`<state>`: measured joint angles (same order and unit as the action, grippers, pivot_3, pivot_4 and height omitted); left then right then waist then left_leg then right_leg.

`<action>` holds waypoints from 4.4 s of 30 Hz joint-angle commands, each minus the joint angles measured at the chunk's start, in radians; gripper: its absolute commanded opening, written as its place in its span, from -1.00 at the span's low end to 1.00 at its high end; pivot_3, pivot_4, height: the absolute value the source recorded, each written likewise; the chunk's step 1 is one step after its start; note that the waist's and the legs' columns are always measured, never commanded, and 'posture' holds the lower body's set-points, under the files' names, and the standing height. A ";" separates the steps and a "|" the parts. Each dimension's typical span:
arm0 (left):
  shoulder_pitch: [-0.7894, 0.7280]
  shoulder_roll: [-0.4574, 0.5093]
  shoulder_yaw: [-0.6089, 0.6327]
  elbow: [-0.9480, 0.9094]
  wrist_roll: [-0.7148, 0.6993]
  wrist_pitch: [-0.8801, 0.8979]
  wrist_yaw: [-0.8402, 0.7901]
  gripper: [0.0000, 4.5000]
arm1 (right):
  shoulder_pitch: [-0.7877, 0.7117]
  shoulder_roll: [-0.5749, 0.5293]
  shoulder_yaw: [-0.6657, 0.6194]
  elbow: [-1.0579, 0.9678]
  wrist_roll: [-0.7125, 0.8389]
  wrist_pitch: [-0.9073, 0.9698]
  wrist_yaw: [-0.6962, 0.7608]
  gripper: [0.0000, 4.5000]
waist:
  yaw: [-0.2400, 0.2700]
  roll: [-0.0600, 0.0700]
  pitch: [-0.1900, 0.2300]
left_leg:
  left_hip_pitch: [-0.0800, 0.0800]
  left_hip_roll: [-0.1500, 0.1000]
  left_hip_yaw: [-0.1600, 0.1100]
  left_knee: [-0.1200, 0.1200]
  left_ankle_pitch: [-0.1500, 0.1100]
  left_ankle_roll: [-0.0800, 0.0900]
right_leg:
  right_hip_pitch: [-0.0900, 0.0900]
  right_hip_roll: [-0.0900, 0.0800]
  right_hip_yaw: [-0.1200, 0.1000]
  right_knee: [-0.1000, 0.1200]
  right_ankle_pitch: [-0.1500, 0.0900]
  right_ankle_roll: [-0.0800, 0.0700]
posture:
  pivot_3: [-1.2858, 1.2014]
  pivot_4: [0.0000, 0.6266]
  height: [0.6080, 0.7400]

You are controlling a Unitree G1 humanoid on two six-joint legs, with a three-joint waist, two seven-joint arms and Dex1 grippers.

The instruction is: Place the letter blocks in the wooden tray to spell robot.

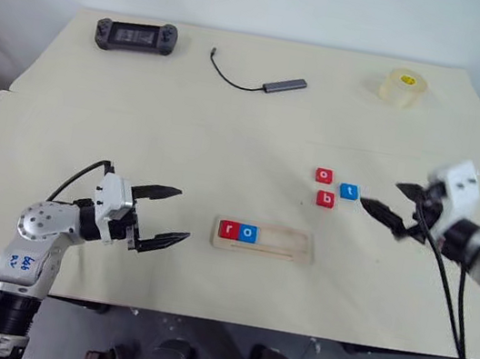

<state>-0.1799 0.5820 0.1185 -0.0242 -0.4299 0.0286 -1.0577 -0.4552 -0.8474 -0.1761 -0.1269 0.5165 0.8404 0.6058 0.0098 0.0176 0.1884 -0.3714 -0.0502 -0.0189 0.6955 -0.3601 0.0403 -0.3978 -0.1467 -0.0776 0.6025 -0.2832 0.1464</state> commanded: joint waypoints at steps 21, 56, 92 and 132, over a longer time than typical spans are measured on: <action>0.014 -0.025 0.009 -0.110 -0.023 -0.018 0.087 0.99 | -0.188 0.128 0.123 0.115 -0.101 0.141 -0.052 1.00 | 0.009 0.000 0.000 | 0.000 -0.004 0.003 -0.001 0.000 0.002 | 0.000 0.000 -0.003 -0.001 0.001 0.002 | 0.03 -0.52 1.00; 0.053 -0.032 -0.025 -0.160 -0.012 -0.001 0.089 1.00 | -0.265 0.450 0.086 0.064 -0.243 0.509 -0.405 0.45 | -0.013 0.000 0.000 | 0.000 -0.005 0.003 -0.001 0.000 0.002 | -0.004 0.000 0.000 0.005 0.001 0.002 | 0.03 -0.52 1.00; -0.046 -0.062 -0.105 0.052 -0.002 -0.054 -0.079 1.00 | 0.123 0.174 -0.108 -0.525 -0.004 0.747 -0.253 0.99 | -0.008 -0.001 0.000 | 0.000 -0.006 0.005 -0.004 0.001 0.003 | -0.005 -0.001 0.001 0.003 0.001 0.002 | 0.03 -0.52 1.00; -0.027 -0.022 -0.095 -0.043 -0.009 -0.061 -0.071 1.00 | -0.267 -0.055 0.356 0.638 -0.387 -0.834 0.996 -0.35 | -0.016 -0.001 0.001 | 0.002 -0.003 0.003 0.002 0.001 0.003 | 0.004 -0.001 -0.003 -0.006 0.004 0.007 | 0.03 -0.52 1.00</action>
<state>-0.2096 0.5507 0.0017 -0.0353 -0.4279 -0.0239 -1.1309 -0.7190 -0.8777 0.1765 0.6240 0.0927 -0.0934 1.5186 -0.0061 0.0166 0.1897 -0.3701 -0.0534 -0.0160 0.6972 -0.3594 0.0436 -0.3948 -0.1474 -0.0801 0.5971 -0.2791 0.1534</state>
